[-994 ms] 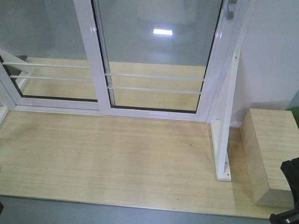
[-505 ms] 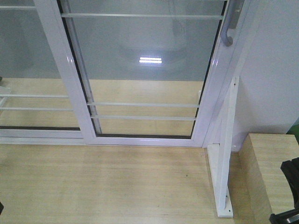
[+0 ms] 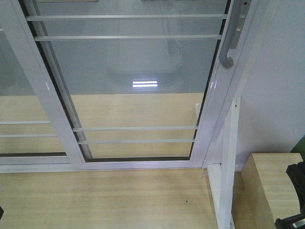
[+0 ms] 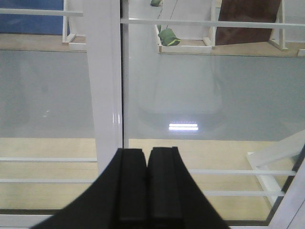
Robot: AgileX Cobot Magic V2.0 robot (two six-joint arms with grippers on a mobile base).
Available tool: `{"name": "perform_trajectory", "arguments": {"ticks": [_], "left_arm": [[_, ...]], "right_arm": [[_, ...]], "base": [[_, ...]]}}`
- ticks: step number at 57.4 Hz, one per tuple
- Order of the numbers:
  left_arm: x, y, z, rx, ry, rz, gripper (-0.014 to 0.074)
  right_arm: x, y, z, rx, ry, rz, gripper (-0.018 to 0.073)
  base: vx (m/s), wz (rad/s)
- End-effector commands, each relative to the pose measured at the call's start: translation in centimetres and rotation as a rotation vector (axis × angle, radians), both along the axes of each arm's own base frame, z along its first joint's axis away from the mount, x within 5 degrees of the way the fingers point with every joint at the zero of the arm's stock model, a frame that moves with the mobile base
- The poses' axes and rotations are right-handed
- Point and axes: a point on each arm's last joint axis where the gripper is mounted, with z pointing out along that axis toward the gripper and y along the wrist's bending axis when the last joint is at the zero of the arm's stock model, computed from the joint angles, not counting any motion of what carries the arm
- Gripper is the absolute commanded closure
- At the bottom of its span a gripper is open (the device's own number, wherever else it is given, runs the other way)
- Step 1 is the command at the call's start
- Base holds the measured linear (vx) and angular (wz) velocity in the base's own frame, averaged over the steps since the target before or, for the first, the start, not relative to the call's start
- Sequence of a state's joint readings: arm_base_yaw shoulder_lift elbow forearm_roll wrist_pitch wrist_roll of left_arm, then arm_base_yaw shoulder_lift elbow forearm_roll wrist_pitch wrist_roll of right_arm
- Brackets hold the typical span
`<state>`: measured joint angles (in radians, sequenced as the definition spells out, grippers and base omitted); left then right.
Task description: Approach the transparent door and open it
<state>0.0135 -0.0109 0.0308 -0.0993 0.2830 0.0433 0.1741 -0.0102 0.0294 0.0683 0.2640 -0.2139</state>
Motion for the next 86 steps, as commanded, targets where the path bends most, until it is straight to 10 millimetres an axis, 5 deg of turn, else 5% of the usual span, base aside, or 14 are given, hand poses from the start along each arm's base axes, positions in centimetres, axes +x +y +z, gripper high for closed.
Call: {"name": "perform_trajectory", "arguments": {"ticks": [1, 86], "left_arm": [[0.08, 0.03, 0.31, -0.016, -0.081, 0.005, 0.0603], [0.08, 0.03, 0.33, -0.014, -0.084, 0.004, 0.0603]], "right_arm": [[0.05, -0.09, 0.69, 0.004, -0.096, -0.011, 0.0564], [0.10, -0.05, 0.54, 0.001, -0.076, -0.007, 0.0564]], "base": [[0.17, -0.02], [0.04, 0.00]]}}
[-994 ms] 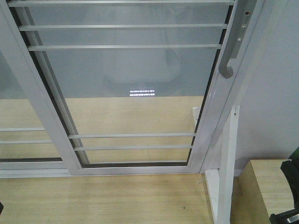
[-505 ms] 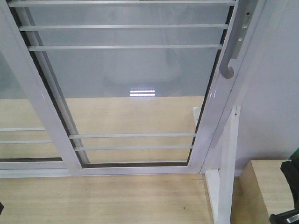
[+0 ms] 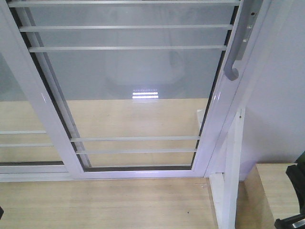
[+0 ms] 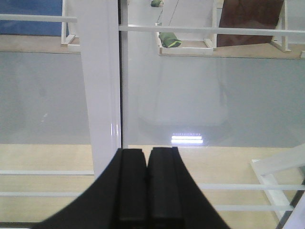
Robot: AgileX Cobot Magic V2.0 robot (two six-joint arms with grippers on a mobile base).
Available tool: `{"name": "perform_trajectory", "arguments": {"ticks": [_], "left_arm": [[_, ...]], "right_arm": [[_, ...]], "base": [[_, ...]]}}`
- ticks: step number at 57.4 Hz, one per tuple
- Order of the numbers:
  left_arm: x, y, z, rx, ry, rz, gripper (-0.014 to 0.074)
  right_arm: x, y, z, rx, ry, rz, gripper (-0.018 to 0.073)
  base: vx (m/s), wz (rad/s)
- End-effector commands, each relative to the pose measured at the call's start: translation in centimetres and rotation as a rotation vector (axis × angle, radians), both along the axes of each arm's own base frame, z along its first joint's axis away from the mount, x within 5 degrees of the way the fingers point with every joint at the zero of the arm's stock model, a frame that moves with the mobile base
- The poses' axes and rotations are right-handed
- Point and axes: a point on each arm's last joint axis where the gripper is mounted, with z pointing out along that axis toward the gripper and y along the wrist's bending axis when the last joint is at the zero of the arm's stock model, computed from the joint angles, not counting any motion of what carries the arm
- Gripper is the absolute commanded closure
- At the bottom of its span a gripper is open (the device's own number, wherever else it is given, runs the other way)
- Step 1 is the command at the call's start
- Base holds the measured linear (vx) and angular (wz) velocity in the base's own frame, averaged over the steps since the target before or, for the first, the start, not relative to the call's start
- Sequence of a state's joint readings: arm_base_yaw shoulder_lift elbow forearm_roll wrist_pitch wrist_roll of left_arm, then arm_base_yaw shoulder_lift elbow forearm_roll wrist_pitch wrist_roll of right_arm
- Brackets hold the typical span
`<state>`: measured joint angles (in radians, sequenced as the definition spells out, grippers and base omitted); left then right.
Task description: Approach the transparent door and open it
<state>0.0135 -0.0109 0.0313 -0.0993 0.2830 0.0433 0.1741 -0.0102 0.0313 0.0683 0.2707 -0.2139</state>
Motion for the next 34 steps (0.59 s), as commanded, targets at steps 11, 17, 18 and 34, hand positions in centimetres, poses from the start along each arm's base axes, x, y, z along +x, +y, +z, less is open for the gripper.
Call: {"name": "perform_trajectory", "arguments": {"ticks": [11, 17, 18, 34], "left_arm": [[0.1, 0.0, 0.6, -0.023, -0.112, 0.007, 0.0603], [0.2, 0.1, 1.1, -0.053, -0.165, 0.014, 0.0603], [0.2, 0.1, 1.2, -0.057, -0.173, 0.015, 0.0603], [0.2, 0.1, 1.6, -0.064, -0.218, 0.020, 0.0603]], "right_arm": [[0.1, -0.1, 0.7, -0.009, -0.093, -0.007, 0.0564], [0.1, -0.1, 1.0, 0.003, -0.127, -0.010, 0.0564], [0.2, -0.1, 1.1, 0.008, -0.133, -0.010, 0.0564], [0.2, -0.1, 1.5, 0.016, -0.179, -0.014, 0.0564]], "base": [[0.00, 0.00], [0.00, 0.00], [0.00, 0.00], [0.00, 0.00]]}}
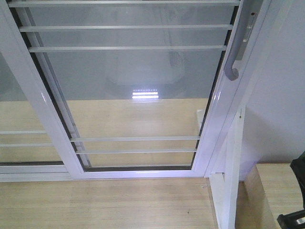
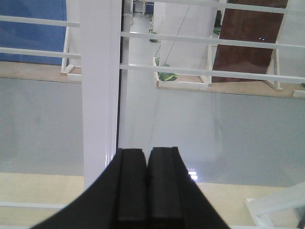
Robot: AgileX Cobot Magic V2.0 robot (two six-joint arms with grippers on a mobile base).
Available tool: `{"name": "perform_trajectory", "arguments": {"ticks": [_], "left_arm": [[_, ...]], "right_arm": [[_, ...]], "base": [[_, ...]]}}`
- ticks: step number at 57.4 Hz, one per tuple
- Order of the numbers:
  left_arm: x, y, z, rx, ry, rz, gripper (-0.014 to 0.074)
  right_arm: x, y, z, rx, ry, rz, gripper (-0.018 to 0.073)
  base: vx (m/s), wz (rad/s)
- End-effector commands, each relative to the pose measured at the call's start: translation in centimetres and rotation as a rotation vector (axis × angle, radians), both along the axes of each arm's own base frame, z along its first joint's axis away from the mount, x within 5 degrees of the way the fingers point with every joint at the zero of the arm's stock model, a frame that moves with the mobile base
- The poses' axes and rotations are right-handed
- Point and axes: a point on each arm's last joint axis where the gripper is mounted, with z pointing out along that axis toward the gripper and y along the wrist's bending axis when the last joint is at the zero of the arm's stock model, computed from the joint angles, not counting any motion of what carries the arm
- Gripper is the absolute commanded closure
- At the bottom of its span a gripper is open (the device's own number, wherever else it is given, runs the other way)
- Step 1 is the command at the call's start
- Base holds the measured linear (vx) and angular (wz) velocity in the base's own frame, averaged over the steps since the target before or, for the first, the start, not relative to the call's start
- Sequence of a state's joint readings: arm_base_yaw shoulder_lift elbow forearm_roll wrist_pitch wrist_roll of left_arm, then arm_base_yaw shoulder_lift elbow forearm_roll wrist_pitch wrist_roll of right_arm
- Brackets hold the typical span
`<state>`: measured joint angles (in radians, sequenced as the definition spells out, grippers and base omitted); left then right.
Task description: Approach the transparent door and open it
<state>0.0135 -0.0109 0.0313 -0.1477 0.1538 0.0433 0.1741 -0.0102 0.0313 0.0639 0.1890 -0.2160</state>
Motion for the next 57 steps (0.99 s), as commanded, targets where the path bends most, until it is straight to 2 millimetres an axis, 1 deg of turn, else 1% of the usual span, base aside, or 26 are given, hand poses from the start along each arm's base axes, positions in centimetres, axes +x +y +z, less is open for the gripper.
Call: {"name": "perform_trajectory", "arguments": {"ticks": [1, 12, 17, 20, 26, 31, 36, 40, 44, 48, 50, 53, 57], "left_arm": [[0.0, 0.1, 0.4, -0.017, -0.090, 0.009, 0.0603], [0.0, 0.1, 0.5, -0.015, -0.095, 0.009, 0.0603], [0.0, 0.2, 0.9, -0.011, -0.139, 0.016, 0.0603], [-0.1, 0.2, 1.2, -0.023, -0.179, 0.022, 0.0603], [-0.3, 0.3, 2.5, -0.023, -0.282, 0.036, 0.0603], [-0.5, 0.4, 3.9, -0.025, -0.331, 0.038, 0.0603], [-0.6, 0.3, 5.6, -0.024, -0.343, 0.034, 0.0603], [-0.3, 0.3, 7.5, -0.021, -0.345, 0.034, 0.0603], [0.5, 0.4, 9.5, -0.021, -0.335, 0.036, 0.0603], [2.0, 0.4, 11.8, -0.020, -0.302, 0.036, 0.0603], [3.0, 0.4, 12.8, -0.020, -0.284, 0.037, 0.0603], [4.9, 0.4, 14.3, -0.018, -0.246, 0.037, 0.0603], [7.2, 0.4, 15.7, -0.015, -0.213, 0.038, 0.0603]], "right_arm": [[0.0, -0.1, 0.8, 0.009, -0.101, -0.009, 0.0564], [0.1, -0.1, 1.2, 0.014, -0.134, -0.011, 0.0564], [0.0, -0.1, 1.6, 0.023, -0.181, -0.014, 0.0564], [0.0, -0.2, 2.3, 0.039, -0.260, -0.019, 0.0564], [-0.3, -0.3, 3.6, 0.064, -0.400, -0.028, 0.0564], [-0.5, -0.4, 4.4, 0.077, -0.467, -0.033, 0.0564], [-0.4, -0.4, 5.5, 0.111, -0.438, -0.033, 0.0564], [0.0, -0.3, 6.7, 0.142, -0.362, -0.031, 0.0564], [0.5, -0.2, 8.4, 0.125, -0.322, -0.027, 0.0564], [2.0, 0.1, 10.3, 0.076, -0.262, -0.024, 0.0564], [2.8, 0.3, 11.3, 0.063, -0.242, -0.024, 0.0564], [4.3, 0.5, 13.0, 0.057, -0.221, -0.024, 0.0564], [6.5, 0.9, 14.4, 0.046, -0.179, -0.025, 0.0564]], "base": [[0.00, 0.00], [0.00, 0.00], [0.00, 0.00], [0.00, 0.00], [0.00, 0.00], [0.00, 0.00], [0.00, 0.00], [0.00, 0.00], [0.00, 0.00], [0.00, 0.00], [0.00, 0.00], [0.00, 0.00], [0.00, 0.00]]}}
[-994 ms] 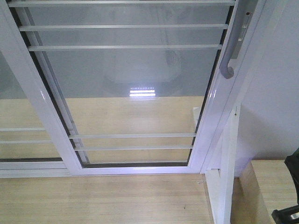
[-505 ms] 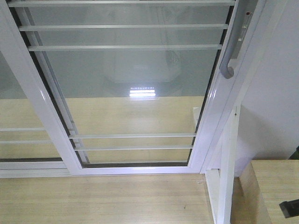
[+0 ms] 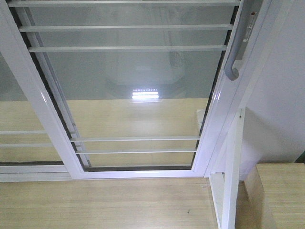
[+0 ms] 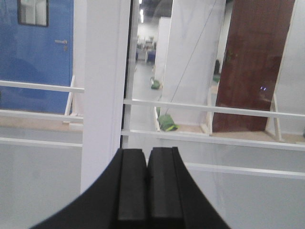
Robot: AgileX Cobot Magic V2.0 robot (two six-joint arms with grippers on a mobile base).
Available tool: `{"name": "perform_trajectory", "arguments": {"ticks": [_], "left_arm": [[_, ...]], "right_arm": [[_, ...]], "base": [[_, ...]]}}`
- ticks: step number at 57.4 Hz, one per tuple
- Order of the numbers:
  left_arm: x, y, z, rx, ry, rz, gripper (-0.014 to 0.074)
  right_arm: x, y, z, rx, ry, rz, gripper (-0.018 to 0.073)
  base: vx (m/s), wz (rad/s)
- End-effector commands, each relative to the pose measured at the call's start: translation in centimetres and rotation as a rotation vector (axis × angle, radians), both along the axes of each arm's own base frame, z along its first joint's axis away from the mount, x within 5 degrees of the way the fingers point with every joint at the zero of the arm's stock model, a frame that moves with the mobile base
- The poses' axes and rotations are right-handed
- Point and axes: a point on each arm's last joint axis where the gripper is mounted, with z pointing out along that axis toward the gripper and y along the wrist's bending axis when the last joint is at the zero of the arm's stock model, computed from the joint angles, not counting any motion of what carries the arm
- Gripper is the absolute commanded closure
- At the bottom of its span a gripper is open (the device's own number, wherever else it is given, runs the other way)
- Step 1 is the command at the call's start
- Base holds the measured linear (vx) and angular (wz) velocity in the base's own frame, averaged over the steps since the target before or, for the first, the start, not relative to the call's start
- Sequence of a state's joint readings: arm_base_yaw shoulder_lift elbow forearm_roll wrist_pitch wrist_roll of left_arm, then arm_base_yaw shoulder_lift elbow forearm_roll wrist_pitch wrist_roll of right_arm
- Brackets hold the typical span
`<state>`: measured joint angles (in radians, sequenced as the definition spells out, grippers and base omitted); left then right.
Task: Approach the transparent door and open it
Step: 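Move the right gripper to the silver handle and close on it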
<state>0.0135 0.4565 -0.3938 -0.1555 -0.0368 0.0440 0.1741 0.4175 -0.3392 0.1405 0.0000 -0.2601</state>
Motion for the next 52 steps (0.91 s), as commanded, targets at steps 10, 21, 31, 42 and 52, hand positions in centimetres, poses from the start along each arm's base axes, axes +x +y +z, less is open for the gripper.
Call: {"name": "perform_trajectory", "arguments": {"ticks": [10, 21, 31, 42, 52], "left_arm": [[8.6, 0.3, 5.3, -0.003, -0.030, 0.021, 0.0603], [12.8, 0.4, 4.4, -0.006, 0.027, 0.028, 0.0603], [14.0, 0.3, 3.2, 0.033, 0.077, 0.020, 0.0594], [14.1, 0.2, 3.2, 0.050, 0.069, 0.016, 0.0512], [14.1, 0.3, 3.2, 0.047, 0.065, 0.017, 0.0367]], "right_arm": [[8.2, 1.3, 6.2, -0.019, -0.009, -0.016, 0.0564], [12.9, 1.9, 6.9, 0.001, -0.061, -0.039, 0.0564], [14.4, 2.1, 5.9, -0.006, -0.042, -0.045, 0.0561], [14.5, 2.1, 5.5, -0.009, -0.016, -0.042, 0.0498], [14.5, 2.1, 5.4, -0.010, -0.006, -0.040, 0.0326]], "base": [[0.00, 0.00], [0.00, 0.00], [0.00, 0.00], [0.00, 0.00], [0.00, 0.00]]}}
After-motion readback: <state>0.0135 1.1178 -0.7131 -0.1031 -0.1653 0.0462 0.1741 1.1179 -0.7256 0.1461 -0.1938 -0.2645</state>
